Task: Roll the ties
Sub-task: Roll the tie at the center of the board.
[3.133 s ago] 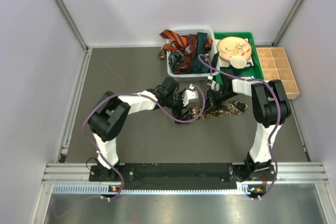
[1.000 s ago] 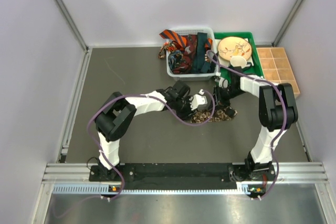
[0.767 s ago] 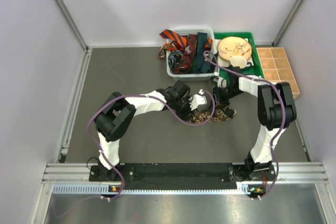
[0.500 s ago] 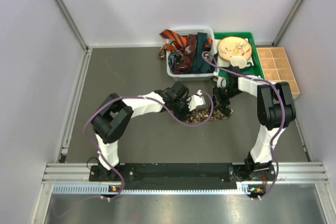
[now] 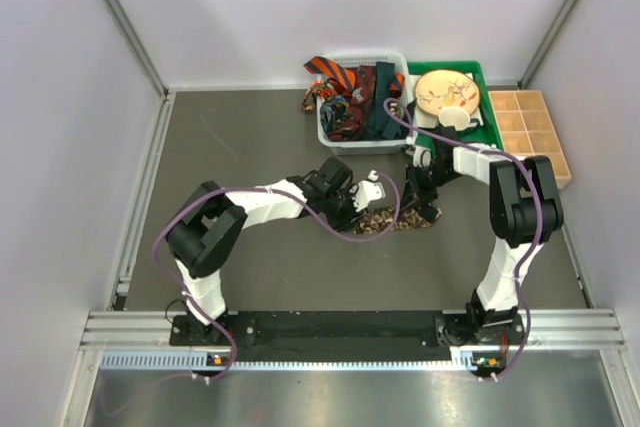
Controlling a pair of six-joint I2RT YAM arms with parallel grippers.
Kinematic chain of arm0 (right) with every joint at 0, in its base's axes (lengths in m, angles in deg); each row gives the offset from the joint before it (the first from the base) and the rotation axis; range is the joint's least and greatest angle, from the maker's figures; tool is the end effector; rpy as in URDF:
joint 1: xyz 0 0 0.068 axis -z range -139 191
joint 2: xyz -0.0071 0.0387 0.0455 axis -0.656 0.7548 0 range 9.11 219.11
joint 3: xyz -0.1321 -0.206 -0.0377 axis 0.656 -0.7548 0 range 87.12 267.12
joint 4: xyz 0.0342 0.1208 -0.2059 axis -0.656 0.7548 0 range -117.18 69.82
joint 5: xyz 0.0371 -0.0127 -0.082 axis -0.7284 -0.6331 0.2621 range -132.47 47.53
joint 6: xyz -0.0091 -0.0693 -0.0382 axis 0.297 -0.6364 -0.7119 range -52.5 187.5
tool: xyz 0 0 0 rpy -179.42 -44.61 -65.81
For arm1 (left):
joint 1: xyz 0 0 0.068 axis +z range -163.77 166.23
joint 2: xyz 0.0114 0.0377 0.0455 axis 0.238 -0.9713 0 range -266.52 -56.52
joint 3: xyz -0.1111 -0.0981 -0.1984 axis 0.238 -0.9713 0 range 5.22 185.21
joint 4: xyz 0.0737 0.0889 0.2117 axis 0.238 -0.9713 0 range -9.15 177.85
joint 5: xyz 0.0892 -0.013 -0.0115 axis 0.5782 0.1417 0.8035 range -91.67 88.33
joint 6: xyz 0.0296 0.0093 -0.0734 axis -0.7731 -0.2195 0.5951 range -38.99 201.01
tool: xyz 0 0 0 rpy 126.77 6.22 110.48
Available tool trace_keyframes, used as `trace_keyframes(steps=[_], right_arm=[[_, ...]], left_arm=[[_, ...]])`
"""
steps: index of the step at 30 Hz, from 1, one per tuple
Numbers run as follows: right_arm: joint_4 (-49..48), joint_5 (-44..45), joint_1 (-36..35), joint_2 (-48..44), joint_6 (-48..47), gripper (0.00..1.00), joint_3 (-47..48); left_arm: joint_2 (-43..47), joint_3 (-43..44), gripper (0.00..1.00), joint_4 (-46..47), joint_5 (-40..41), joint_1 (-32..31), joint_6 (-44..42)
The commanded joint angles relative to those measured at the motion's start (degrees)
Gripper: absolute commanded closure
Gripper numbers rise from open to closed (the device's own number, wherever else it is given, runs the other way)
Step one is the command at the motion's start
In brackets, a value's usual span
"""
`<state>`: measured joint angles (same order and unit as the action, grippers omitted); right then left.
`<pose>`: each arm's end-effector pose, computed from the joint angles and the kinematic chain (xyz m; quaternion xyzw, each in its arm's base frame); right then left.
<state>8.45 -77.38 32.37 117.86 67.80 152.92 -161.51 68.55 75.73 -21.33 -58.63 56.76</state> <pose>0.3169 0.0876 0.1029 -0.0987 0.9445 0.3050 0.0713 0.2461 -0.2774 0.1279 0.5749 0.7411 -0.2144 0.2724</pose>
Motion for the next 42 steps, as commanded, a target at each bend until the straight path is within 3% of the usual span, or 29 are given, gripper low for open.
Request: trace_keyframes(steps=[1, 10, 13, 16, 17, 20, 33, 42], right_arm=[[6.02, 6.44, -0.52, 1.64, 2.25, 0.91, -1.29], [6.02, 3.12, -0.61, 0.24, 1.55, 0.91, -1.29], [6.03, -4.42, -0.52, -2.92, 0.85, 0.85, -0.94], [5.06, -13.99, -0.52, -7.04, 1.55, 0.74, -0.94], [4.71, -16.13, -0.52, -7.76, 2.25, 0.65, -0.94], [2.86, -22.99, -0.95, -7.85, 5.41, 0.57, -0.76], [-13.57, -28.37, -8.95, 2.08, 20.0, 0.54, -0.85], [-16.57, -26.43, -11.41, 4.89, 21.42, 0.54, -0.41]], left_arm=[[3.38, -0.66, 0.99, 4.12, -2.48, 1.27, 2.01], [-1.69, 0.3, 0.99, -1.58, 0.76, 1.09, -1.85], [-3.64, 0.83, 0.99, -3.34, 2.96, 0.57, -3.17], [-4.0, 0.83, 0.98, -4.23, 5.24, -0.92, -4.31], [-3.99, 0.48, 0.98, -4.14, 5.86, -1.28, -4.66], [-4.7, 0.74, 0.95, -4.84, 7.09, -2.16, -5.19], [-5.22, 1.01, 0.92, -4.4, 7.97, -2.69, -5.98], [-5.31, 0.92, 0.9, -4.4, 6.92, -2.69, -6.16]])
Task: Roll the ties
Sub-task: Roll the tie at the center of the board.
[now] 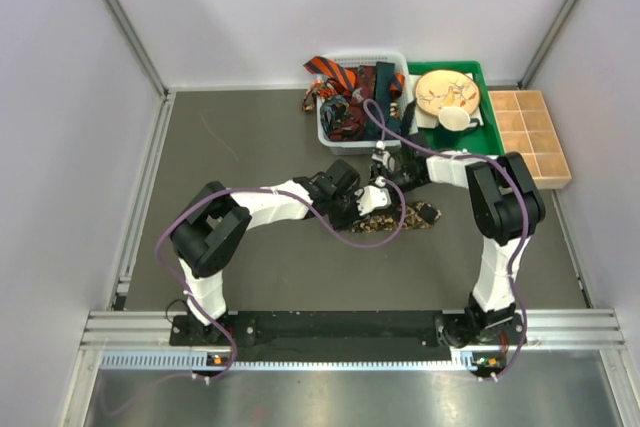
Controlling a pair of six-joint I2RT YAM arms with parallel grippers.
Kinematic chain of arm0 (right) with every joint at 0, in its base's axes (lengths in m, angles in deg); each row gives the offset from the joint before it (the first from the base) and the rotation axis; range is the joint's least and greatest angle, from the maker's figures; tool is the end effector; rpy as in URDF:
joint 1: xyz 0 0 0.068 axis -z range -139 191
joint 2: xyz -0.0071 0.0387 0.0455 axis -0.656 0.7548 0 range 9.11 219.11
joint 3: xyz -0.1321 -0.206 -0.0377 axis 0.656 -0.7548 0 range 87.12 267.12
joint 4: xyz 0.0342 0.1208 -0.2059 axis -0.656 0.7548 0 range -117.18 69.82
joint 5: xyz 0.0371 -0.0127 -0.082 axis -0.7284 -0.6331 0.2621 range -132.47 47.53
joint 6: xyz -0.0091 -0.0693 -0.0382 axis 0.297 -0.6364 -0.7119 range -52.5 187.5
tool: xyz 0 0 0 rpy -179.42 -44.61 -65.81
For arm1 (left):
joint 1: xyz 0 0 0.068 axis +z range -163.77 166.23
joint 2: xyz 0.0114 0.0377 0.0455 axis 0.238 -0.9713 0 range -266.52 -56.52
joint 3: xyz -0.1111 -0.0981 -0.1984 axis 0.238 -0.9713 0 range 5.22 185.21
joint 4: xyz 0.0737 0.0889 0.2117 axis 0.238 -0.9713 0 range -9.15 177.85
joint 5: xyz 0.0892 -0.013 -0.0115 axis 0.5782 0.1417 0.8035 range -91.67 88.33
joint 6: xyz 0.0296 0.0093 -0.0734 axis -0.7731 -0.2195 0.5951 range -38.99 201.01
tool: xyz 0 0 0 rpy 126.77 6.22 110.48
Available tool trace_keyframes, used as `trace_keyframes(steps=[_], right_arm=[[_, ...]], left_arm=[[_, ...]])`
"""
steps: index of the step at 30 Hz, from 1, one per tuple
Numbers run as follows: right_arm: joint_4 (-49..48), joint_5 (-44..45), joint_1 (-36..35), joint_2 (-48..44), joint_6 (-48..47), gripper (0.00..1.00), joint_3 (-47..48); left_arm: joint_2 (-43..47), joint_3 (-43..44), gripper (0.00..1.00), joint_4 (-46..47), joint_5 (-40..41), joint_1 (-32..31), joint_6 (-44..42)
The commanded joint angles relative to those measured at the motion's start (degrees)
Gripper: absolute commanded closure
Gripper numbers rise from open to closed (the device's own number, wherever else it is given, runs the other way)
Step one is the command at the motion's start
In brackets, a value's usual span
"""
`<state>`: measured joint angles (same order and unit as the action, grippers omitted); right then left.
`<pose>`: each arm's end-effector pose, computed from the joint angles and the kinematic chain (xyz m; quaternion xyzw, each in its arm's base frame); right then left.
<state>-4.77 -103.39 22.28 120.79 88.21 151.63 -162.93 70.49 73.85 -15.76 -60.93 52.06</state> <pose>0.3038 0.1661 0.1110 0.0751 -0.8498 -0.5212 0.0245 0.2428 -0.2864 0.1247 0.6126 0.7229 -0.1626 0.2751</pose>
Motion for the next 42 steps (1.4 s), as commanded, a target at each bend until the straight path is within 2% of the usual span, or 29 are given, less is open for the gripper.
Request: trace_keyframes(steps=[1, 5, 8, 9, 12, 16, 22, 25, 26, 28, 30, 37, 42], right_arm=[[-3.08, -0.33, -1.49, 2.31, 0.65, 0.54, 0.88], [-1.06, 0.98, -2.28, 3.46, -0.67, 0.55, 1.05], [-1.06, 2.38, -2.29, 3.72, -0.84, 0.66, 1.23], [-0.01, 2.91, -2.29, 3.98, -1.19, 0.79, 1.58], [2.27, 5.37, -2.29, 4.95, -3.04, 1.0, 2.37], [3.07, 7.66, -1.94, 4.78, -3.75, 1.0, 1.85], [2.9, 10.64, -0.44, 3.46, -3.66, 1.0, 0.71], [3.69, 13.01, -0.26, 3.02, -4.01, 1.0, 0.7], [4.12, 13.63, -0.18, 3.02, -4.18, 1.0, 0.7], [4.48, 15.39, -0.18, 2.93, -4.62, 1.0, 0.7], [4.92, 17.41, -0.09, 2.76, -4.8, 1.0, 0.53], [6.15, 22.25, 0.09, 2.14, -5.24, 1.0, 0.7], [6.24, 25.23, 0.09, 1.35, -4.89, 1.0, 0.79]], left_arm=[[-3.98, -0.85, 0.9, -2.61, 1.43, -0.39, -1.46], [-4.24, -0.76, 0.89, -2.87, 1.25, -0.39, -1.46], [-4.42, -0.5, 0.89, -3.05, 0.99, -0.39, -1.46], [-4.42, -0.5, 0.89, -3.05, 1.08, -0.39, -1.37], [-4.42, -0.5, 0.85, -3.14, 0.82, -0.39, -1.29], [-4.42, -0.33, 0.79, -3.49, -0.23, -0.39, -0.76], [-4.07, -0.5, 0.75, -3.49, -0.77, -0.39, -0.32], [-2.5, -1.46, 0.59, -2.01, -1.73, -0.04, 0.38], [-2.05, -1.47, 0.48, -1.74, -2.69, 0.05, 0.56], [-0.91, -2.08, 0.36, -0.25, -3.66, 0.48, 0.91], [0.06, -2.78, 0.31, 1.42, -5.85, 1.27, 0.74], [3.66, -7.43, 0.27, 10.82, -14.91, 4.79, 2.66], [5.25, -10.78, 0.24, 21.44, -21.32, 6.99, 4.69]])
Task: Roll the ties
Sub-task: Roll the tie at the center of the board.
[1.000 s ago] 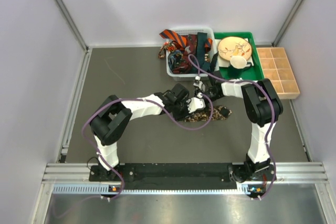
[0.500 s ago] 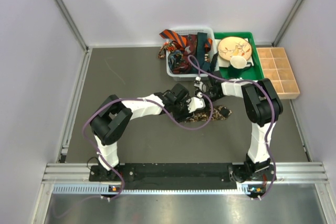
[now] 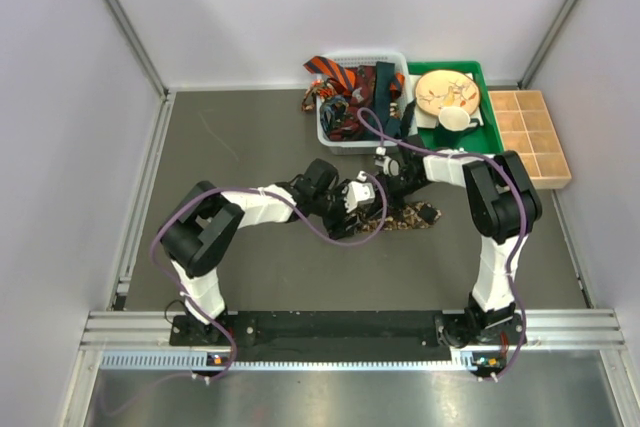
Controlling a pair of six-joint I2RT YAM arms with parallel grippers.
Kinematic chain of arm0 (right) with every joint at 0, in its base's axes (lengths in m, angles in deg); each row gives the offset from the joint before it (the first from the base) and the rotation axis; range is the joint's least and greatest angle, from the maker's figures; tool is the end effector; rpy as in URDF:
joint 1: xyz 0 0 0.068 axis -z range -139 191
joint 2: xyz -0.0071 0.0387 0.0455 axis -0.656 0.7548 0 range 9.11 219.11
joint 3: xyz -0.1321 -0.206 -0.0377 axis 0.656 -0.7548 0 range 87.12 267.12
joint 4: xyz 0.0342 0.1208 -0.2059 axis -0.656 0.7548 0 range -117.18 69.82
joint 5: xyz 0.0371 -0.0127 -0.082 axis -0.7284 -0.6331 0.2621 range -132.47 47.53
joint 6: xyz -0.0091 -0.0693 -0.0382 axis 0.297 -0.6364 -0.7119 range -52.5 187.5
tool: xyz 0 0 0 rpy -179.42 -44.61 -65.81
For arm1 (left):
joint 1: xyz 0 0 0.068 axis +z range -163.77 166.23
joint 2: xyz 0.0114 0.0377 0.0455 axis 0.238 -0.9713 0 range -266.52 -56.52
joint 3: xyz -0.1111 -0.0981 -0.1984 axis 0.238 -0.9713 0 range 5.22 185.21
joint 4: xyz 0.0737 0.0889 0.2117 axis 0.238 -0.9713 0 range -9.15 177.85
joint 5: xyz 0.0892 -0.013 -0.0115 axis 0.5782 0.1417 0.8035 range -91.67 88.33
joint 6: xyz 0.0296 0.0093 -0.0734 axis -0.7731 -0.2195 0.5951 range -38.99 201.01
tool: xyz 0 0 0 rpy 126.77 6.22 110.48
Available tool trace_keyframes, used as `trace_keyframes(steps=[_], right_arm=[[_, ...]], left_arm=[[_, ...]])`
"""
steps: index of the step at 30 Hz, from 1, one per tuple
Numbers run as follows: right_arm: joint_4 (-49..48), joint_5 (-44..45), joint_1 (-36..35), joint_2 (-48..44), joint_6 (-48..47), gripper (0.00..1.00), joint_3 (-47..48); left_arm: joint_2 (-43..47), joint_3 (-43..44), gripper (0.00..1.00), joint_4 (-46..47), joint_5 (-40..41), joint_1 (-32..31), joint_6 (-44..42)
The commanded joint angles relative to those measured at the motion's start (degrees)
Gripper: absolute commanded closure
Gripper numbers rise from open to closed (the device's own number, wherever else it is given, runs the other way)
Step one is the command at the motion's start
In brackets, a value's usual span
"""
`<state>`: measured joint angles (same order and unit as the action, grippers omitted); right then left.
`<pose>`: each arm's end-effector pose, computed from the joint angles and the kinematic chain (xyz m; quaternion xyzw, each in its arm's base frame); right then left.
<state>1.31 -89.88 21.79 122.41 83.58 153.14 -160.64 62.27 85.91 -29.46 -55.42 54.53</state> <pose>0.3037 0.1591 0.0919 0.0745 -0.9069 -0.4146 0.0129 0.2495 -0.2647 0.1200 0.5790 0.7061 -0.2678 0.3073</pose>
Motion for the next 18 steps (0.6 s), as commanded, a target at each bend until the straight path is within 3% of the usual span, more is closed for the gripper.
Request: trace_keyframes(steps=[1, 10, 18], right_arm=[[0.25, 12.08, 0.57, -0.36, -0.26, 1.0, -0.63], [1.3, 16.92, 0.57, -1.58, 0.27, 1.0, -0.28], [1.66, 20.69, 0.48, -1.85, 0.36, 1.0, -0.72]], left_arm=[[2.87, -3.17, 0.24, 10.8, -9.8, 1.57, 2.4], [-0.73, -7.13, 0.24, 30.47, -15.19, 1.66, 8.02], [-6.18, -6.17, 0.31, 36.12, -12.47, 0.17, 10.22]])
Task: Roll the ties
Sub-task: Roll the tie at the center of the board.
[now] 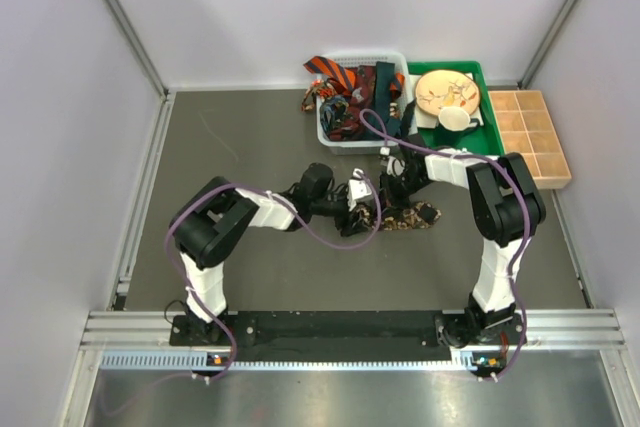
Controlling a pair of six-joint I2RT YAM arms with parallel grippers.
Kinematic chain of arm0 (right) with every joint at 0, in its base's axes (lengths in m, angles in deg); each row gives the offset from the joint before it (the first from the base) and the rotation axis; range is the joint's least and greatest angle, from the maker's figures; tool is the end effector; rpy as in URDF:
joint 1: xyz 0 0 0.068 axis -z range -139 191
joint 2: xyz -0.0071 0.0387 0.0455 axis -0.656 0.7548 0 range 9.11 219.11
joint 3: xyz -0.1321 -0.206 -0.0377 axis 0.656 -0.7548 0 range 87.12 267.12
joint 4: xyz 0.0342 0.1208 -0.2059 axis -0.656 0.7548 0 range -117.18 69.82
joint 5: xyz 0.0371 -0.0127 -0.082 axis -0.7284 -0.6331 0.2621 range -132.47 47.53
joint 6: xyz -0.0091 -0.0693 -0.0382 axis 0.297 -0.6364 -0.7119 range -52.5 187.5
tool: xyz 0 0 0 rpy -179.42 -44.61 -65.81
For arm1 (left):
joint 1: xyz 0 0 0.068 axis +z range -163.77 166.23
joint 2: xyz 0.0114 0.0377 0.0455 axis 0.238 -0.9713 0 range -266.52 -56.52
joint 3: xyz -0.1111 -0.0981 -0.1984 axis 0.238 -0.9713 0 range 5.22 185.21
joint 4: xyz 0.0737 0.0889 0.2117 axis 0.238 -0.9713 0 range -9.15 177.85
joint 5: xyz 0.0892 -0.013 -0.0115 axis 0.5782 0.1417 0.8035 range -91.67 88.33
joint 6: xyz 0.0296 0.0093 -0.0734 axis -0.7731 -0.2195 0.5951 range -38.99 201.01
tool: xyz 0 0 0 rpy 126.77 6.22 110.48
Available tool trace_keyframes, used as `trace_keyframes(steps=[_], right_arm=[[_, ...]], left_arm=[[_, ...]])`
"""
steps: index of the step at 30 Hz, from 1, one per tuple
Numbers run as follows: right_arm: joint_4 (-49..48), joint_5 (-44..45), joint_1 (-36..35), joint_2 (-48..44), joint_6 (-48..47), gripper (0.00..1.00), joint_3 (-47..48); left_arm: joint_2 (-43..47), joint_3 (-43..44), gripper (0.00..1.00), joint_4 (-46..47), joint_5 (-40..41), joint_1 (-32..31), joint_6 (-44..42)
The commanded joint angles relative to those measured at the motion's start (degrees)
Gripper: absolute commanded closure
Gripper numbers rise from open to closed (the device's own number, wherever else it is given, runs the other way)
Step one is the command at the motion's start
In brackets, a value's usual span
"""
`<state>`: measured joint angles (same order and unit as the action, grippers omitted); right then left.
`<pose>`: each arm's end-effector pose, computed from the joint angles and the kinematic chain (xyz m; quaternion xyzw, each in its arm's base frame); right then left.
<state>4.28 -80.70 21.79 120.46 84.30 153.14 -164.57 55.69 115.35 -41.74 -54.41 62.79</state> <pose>0.3028 0.1502 0.0940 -0.0574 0.9376 0.3430 0.0028 0.2547 -0.2768 0.1200 0.5490 0.6248 -0.3823 0.4026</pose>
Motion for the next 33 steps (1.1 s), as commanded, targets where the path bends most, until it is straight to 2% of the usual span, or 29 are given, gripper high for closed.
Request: trace_keyframes(steps=[1, 6, 13, 14, 17, 19, 23, 28, 33], right_arm=[[-1.32, 11.69, 0.57, 0.18, -0.36, 1.0, -0.63], [-1.4, 12.57, 0.39, -0.08, -0.45, 1.0, -0.89], [-1.67, 11.0, -0.05, 0.27, -0.54, 1.0, -0.98], [-1.58, 9.86, -0.31, 0.36, -0.8, 1.0, -0.72], [-1.06, 7.31, -0.31, -0.16, -1.33, 1.0, -0.1], [-0.62, 5.82, -0.22, -0.6, -1.94, 1.0, 0.07], [3.85, 1.69, 0.3, -1.57, -4.66, 1.0, 2.62], [8.69, -2.89, 3.29, -4.82, -8.09, 0.84, 3.68], [11.78, -10.35, 8.47, -7.11, -11.52, 0.71, 2.63]], left_arm=[[-2.6, 0.41, 0.31, 7.03, -0.01, -1.02, 2.13], [-4.89, 0.5, 0.34, 10.72, 1.4, -1.72, 4.15], [-7.26, 1.73, 0.52, 10.38, 1.66, -2.77, 4.78], [-7.61, 2.42, 0.58, 9.24, 2.36, -3.04, 4.34], [-7.35, 4.97, 0.69, -2.6, 5.25, -3.39, -0.84], [-7.26, 6.12, 0.71, -12.94, 7.02, -3.57, -5.57], [-7.44, 9.1, 0.77, -26.43, 12.9, -4.18, -10.6], [-7.79, 12.18, 0.9, -37.77, 16.16, -4.36, -13.77], [-9.28, 17.89, 0.93, -45.69, 18.1, -5.41, -14.39]])
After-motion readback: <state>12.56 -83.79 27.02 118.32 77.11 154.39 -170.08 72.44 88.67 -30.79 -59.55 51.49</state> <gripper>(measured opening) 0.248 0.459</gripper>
